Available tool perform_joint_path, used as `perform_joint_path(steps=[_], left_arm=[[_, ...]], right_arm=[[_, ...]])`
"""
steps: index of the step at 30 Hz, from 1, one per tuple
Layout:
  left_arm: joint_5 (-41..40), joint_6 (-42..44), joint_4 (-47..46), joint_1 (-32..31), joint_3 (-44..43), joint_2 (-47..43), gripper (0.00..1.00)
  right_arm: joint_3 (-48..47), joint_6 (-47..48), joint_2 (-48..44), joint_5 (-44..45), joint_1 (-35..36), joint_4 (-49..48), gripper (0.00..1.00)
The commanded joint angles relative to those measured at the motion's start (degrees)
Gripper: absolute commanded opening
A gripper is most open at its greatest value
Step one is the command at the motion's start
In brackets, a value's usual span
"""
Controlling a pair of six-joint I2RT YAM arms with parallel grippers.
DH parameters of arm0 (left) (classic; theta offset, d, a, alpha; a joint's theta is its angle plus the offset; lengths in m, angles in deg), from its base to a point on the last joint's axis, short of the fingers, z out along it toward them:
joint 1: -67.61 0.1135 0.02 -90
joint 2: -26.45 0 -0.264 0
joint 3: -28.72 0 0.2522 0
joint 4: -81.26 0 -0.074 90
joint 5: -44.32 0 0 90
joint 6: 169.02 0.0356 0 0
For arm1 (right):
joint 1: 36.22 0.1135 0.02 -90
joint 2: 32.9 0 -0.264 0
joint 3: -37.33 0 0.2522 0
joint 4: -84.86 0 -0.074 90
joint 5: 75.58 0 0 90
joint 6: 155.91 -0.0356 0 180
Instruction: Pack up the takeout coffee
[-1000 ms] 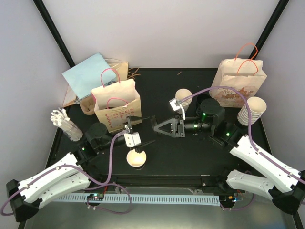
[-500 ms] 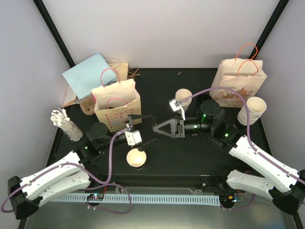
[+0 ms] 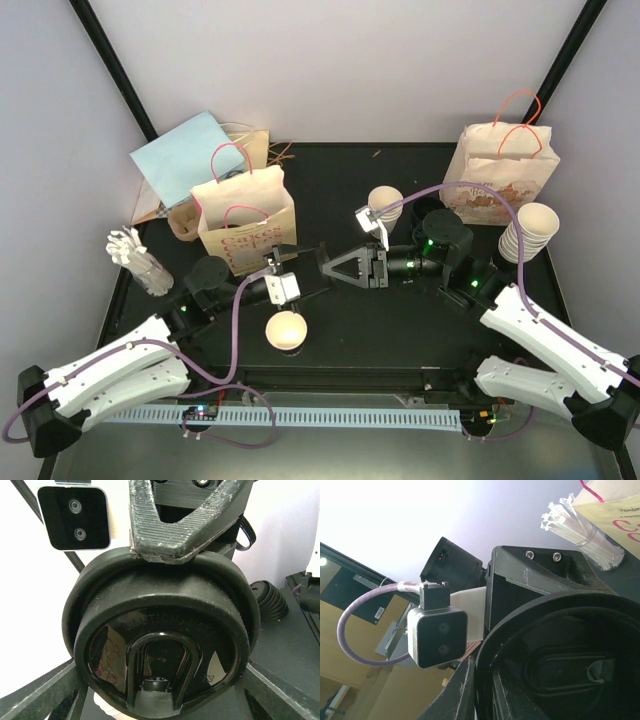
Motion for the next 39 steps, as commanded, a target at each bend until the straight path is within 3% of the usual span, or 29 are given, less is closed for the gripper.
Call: perform_joint_path(steps=[1, 10, 21, 26, 29, 39], left_arm=[[0.4, -1.3, -2.5, -0.3, -2.7, 0.7, 0.84], [1.2, -1.5, -3.3, -0.4, -3.0, 0.7, 0.86], [1.5, -1.0, -2.4, -0.4, -3.1, 0.3, 0.76], [1.1, -0.4, -0.5, -0.4, -3.4, 0.0, 0.73], [0.4, -0.3, 0.6, -0.4, -3.3, -0.6, 0.73], [-2.6, -1.7, 8.0, -0.4, -3.0, -4.5, 0.72]], right_arm=[[0.8, -0.6, -0.3, -1.1, -0.3, -2.0, 0.10], [1.3, -1.1, -0.3, -1.2, -0.3, -2.7, 0.10], [1.4, -1.2, 0.0, -1.2, -0.3, -2.9, 0.10], [1.4, -1.2, 0.0, -1.0, -0.3, -2.5, 0.20], [1.4, -1.0, -0.5, -0.6, -0.3, -2.1, 0.36], [-0.5, 2.2, -1.1, 2.2, -0.4, 4.0, 0.42]])
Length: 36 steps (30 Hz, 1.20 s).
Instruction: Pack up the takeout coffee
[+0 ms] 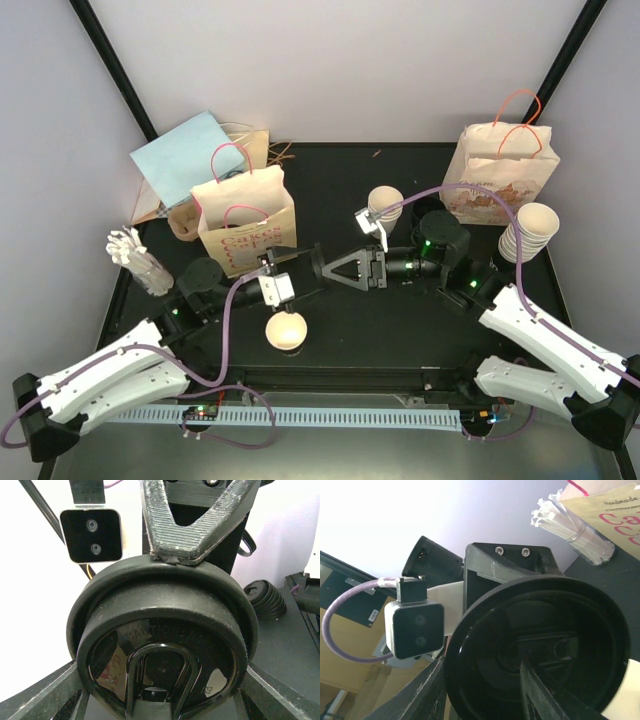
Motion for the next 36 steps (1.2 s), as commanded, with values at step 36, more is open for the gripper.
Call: perform_joint_path(steps=[36], left_arm=[[-19.4, -43.5, 69.4, -2.9, -25.6, -4.5, 0.58]], right_arm=[[5.9, 23.6, -1.1, 18.4, -0.3, 21.5, 0.48]])
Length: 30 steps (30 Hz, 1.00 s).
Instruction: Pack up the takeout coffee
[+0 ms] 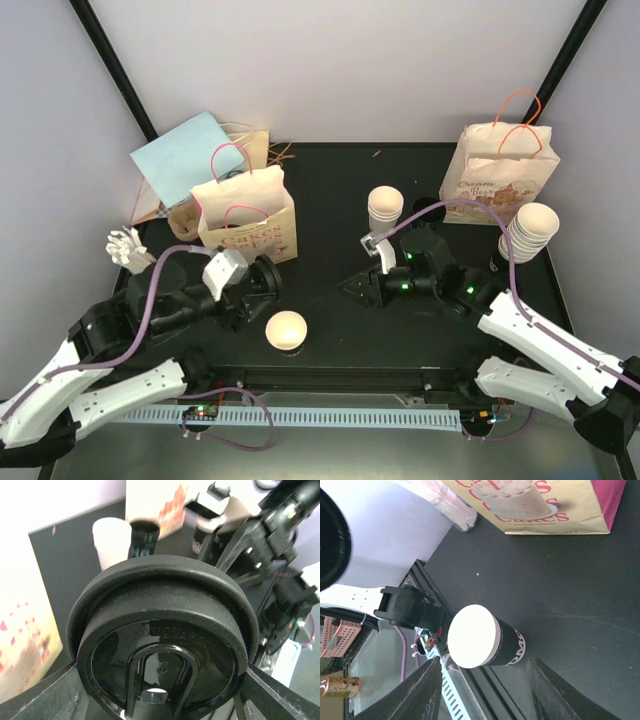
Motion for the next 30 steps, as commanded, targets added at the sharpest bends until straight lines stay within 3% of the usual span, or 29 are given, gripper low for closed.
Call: perform_joint_path(steps=[1, 5, 15, 30], left_arm=[[-2.4, -9.1, 15.5, -0.3, -3.9, 7.0, 0.58], [-1.3, -13.4, 23.2, -0.3, -4.9, 12.1, 0.59], [4.8, -16.8, 32.3, -0.3, -4.3, 25.0, 0.57], [3.5, -20.6, 27.7, -3.6, -5.6, 33.9, 0.57]], right_arm=[[0.4, 1.5, 0.8, 0.2, -0.2, -1.8, 0.48], [1.0, 1.6, 1.0, 0.1, -0.2, -2.6, 0.48], [2.4, 2.7, 1.2, 0.6, -0.2, -2.2, 0.48], [4.2, 2.5, 2.4, -0.4, -0.2, -4.1, 0.47]])
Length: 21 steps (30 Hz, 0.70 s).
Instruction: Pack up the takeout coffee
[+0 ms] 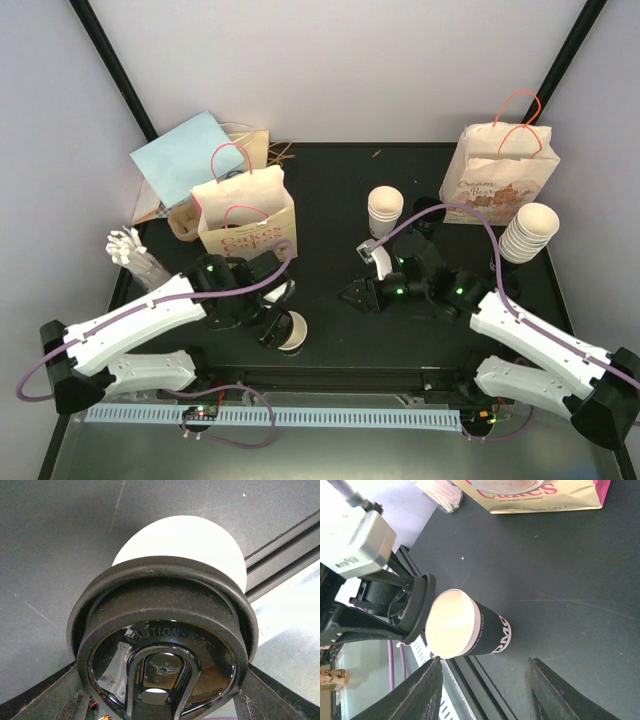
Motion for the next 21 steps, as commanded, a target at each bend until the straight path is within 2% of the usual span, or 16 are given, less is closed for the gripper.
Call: perform_joint_path(steps=[1, 6, 21], left_arm=[[-1.3, -2.7, -1.0, -2.3, -3.1, 2.8, 0.57], [-4.6, -4.0, -0.1, -4.4, -5.0, 6.6, 0.58], [-6.0, -3.9, 1.0, -7.9, -7.7, 15.2, 0.60]], right_arm=[[0.0, 0.9, 0.5, -0.4, -0.2, -1.9, 0.47], [0.0, 0.9, 1.4, -1.2, -0.2, -2.2, 0.47], [0.2, 1.3, 0.9, -1.0, -0.2, -1.8, 0.47]])
